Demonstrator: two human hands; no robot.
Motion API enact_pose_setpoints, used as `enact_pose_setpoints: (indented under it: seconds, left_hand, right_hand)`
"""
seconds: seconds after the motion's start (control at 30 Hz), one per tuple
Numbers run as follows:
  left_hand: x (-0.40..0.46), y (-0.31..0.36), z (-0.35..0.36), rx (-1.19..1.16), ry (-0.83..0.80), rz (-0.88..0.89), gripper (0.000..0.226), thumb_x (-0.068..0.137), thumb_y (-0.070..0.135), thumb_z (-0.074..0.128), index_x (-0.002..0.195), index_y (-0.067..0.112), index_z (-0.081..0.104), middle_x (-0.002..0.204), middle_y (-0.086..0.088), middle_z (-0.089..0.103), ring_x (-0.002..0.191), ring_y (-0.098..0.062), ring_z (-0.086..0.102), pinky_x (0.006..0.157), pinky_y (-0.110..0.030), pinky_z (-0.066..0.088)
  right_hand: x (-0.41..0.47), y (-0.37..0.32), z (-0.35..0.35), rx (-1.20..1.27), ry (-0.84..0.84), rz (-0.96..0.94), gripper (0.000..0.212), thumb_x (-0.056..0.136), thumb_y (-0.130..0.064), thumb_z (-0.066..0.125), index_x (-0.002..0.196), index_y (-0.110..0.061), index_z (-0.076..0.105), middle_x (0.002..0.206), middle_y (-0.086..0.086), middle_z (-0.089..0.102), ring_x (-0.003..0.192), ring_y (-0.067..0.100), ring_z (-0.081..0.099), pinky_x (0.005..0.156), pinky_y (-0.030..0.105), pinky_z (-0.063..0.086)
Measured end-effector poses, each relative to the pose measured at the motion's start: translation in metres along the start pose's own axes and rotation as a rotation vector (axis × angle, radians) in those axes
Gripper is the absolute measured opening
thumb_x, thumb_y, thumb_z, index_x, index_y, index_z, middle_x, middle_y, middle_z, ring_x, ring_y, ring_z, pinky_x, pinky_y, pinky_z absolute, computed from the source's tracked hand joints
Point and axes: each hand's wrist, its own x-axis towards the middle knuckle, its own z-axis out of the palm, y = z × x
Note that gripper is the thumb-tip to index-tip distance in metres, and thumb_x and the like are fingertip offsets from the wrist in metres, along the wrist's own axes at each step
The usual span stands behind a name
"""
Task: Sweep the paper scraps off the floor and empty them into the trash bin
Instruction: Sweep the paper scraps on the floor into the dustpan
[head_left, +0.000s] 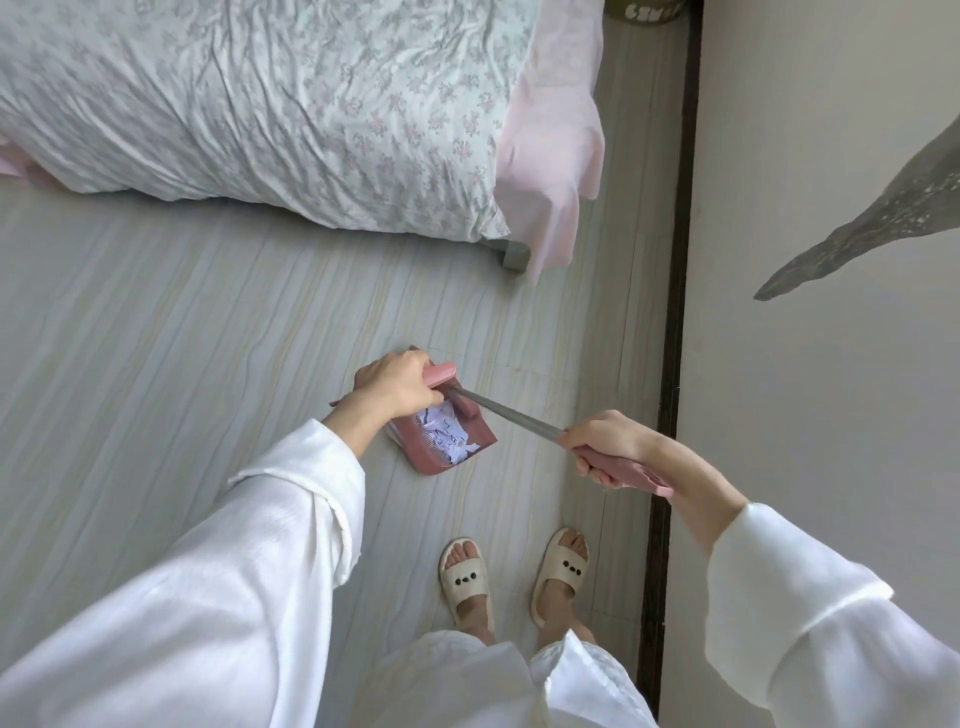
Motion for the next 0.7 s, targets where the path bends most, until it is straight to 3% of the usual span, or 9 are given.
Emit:
enact_pose_setpoints:
  seconds: [0.1, 0.2, 0.3, 0.43, 0.53, 0.7]
  left_hand:
    - [0.005, -0.012, -0.01, -0.247, -0.184, 0.006, 0.021, 0.078, 0.034, 0.069, 0.084, 0.021, 0.055, 0.08, 0.003, 0.056, 0.057, -0.015, 0.06, 0.041, -0.016, 0.038]
    - [0.004, -0.021, -0.009, -0.328, -0.233, 0.016, 0.024, 0.089, 0.039, 0.055, 0.082, 0.016, 0.054, 0.063, 0.0, 0.061, 0.05, -0.017, 0.063, 0.044, -0.021, 0.047]
    - [-0.001, -0.031, -0.009, -0.228, -0.033, -0.004, 0.033, 0.092, 0.044, 0.046, 0.076, 0.015, 0.051, 0.052, -0.002, 0.057, 0.046, -0.018, 0.059, 0.047, -0.023, 0.043]
    - [-0.006, -0.051, -0.026, -0.247, 0.12, -0.083, 0.039, 0.092, 0.043, 0.045, 0.091, 0.006, 0.057, 0.076, -0.013, 0.06, 0.068, -0.032, 0.064, 0.061, -0.033, 0.05]
    - [-0.011, -0.072, -0.047, -0.286, 0.189, -0.138, 0.04, 0.093, 0.043, 0.045, 0.092, 0.005, 0.057, 0.084, -0.015, 0.062, 0.072, -0.034, 0.064, 0.063, -0.034, 0.049]
    - [-0.022, -0.12, -0.086, -0.403, 0.343, -0.269, 0.037, 0.092, 0.043, 0.046, 0.078, 0.009, 0.049, 0.082, -0.015, 0.061, 0.072, -0.035, 0.062, 0.062, -0.032, 0.044]
  right_hand:
    - [-0.002, -0.011, -0.002, -0.011, -0.001, 0.0, 0.012, 0.092, -0.014, 0.051, 0.092, -0.002, 0.055, 0.056, 0.007, 0.052, 0.036, 0.012, 0.043, 0.037, 0.018, 0.033]
    - [-0.002, -0.022, -0.004, 0.005, -0.003, -0.003, 0.014, 0.093, -0.015, 0.052, 0.096, -0.002, 0.056, 0.055, 0.006, 0.052, 0.034, 0.011, 0.043, 0.036, 0.017, 0.033]
    - [-0.002, -0.039, 0.0, -0.028, -0.001, -0.042, 0.023, 0.093, -0.016, 0.051, 0.106, 0.001, 0.059, 0.055, 0.006, 0.052, 0.033, 0.011, 0.043, 0.035, 0.018, 0.033]
    - [-0.002, -0.077, 0.014, -0.057, 0.017, -0.1, 0.013, 0.092, -0.013, 0.05, 0.1, -0.005, 0.057, 0.058, 0.008, 0.05, 0.031, 0.01, 0.04, 0.034, 0.015, 0.031]
    - [0.0, -0.12, 0.026, -0.091, -0.001, -0.146, 0.013, 0.091, -0.012, 0.05, 0.102, -0.007, 0.057, 0.058, 0.009, 0.049, 0.033, 0.012, 0.039, 0.034, 0.015, 0.029]
    - [0.015, -0.192, 0.053, -0.166, -0.02, -0.238, 0.041, 0.091, -0.01, 0.051, 0.123, 0.015, 0.05, 0.056, 0.01, 0.048, 0.029, 0.013, 0.037, 0.032, 0.014, 0.028]
